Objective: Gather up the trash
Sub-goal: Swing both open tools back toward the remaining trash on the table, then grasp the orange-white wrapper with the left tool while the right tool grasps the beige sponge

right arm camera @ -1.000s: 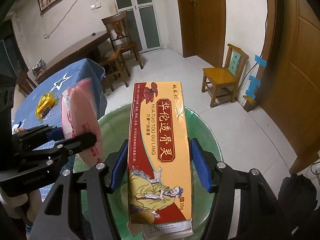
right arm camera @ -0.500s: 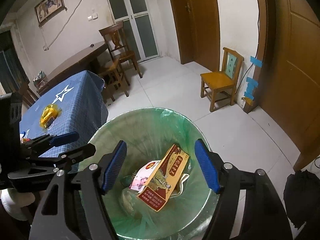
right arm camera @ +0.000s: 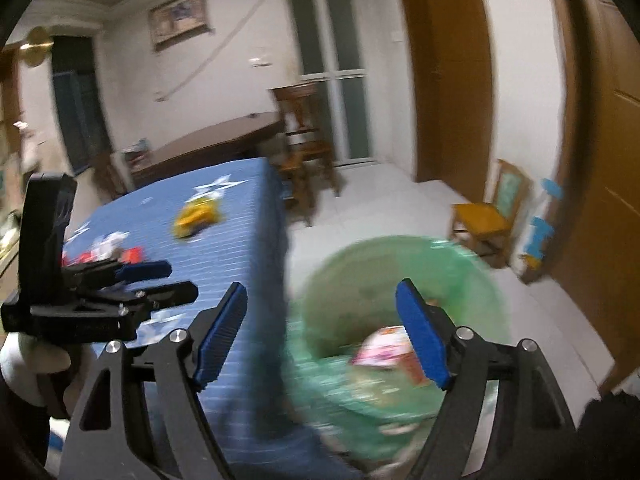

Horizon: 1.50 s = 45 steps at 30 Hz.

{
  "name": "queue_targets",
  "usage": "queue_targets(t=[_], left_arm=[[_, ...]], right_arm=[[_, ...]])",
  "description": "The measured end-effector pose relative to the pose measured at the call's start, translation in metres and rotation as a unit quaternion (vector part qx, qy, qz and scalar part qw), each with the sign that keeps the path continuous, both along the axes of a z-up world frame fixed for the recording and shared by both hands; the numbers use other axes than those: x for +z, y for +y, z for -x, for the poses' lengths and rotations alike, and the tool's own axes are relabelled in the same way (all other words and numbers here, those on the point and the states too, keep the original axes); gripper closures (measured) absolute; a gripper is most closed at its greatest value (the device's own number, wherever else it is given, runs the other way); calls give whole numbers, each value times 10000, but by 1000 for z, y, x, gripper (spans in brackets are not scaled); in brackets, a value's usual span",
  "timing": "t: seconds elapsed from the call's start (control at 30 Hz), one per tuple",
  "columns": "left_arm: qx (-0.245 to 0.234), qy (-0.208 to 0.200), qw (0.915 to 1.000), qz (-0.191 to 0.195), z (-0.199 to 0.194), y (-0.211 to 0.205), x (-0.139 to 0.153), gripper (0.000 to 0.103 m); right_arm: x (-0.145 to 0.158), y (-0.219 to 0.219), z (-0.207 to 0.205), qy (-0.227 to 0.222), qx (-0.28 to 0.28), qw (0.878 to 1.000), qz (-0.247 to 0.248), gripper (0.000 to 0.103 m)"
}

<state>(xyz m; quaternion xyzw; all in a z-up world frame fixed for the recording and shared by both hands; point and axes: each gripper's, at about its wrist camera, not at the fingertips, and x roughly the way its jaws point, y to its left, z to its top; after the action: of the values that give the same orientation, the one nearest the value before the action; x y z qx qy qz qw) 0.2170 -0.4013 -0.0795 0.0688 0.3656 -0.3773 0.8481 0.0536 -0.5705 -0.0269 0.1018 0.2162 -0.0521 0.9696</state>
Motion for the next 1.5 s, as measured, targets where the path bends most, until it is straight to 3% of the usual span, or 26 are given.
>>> queue_targets(t=[0.23, 0.33, 0.43, 0.57, 0.77, 0.97, 1.13, 1.3, 1.43, 1.5], left_arm=[[1193, -71, 9928, 45, 0, 162, 9, 30], [1943, -98, 9809, 12, -2, 240, 10, 30], [2792, -109, 9600, -207, -4, 319, 2, 29], [3196, 54, 9467, -409, -6, 374, -10, 24], [3141, 331, 9471, -567, -9, 398, -30, 21], [3073, 578, 9478, -615, -23, 393, -51, 21], [3008, 597, 9510, -393, -23, 402, -56, 45], [2945, 434, 9535, -480, -9, 414, -49, 57], [2959, 461, 9530, -456, -4, 431, -48, 56], [2982, 556, 9522, -367, -7, 439, -49, 44]], right_arm=[[-11, 70, -29, 132, 938, 9955, -73, 26], [-17, 89, -39, 218, 1193, 9925, -140, 26], [-23, 113, -48, 317, 1427, 9892, -142, 24], [-24, 144, -59, 393, 1744, 9838, -129, 22], [-25, 186, -72, 540, 2109, 9760, 14, 22], [-24, 217, -82, 621, 2399, 9688, 87, 22], [-18, 243, -92, 606, 2657, 9621, 137, 22], [-13, 270, -104, 570, 2932, 9542, 171, 22], [-14, 290, -109, 598, 3105, 9485, 203, 23], [-14, 300, -112, 608, 3193, 9455, 217, 23]])
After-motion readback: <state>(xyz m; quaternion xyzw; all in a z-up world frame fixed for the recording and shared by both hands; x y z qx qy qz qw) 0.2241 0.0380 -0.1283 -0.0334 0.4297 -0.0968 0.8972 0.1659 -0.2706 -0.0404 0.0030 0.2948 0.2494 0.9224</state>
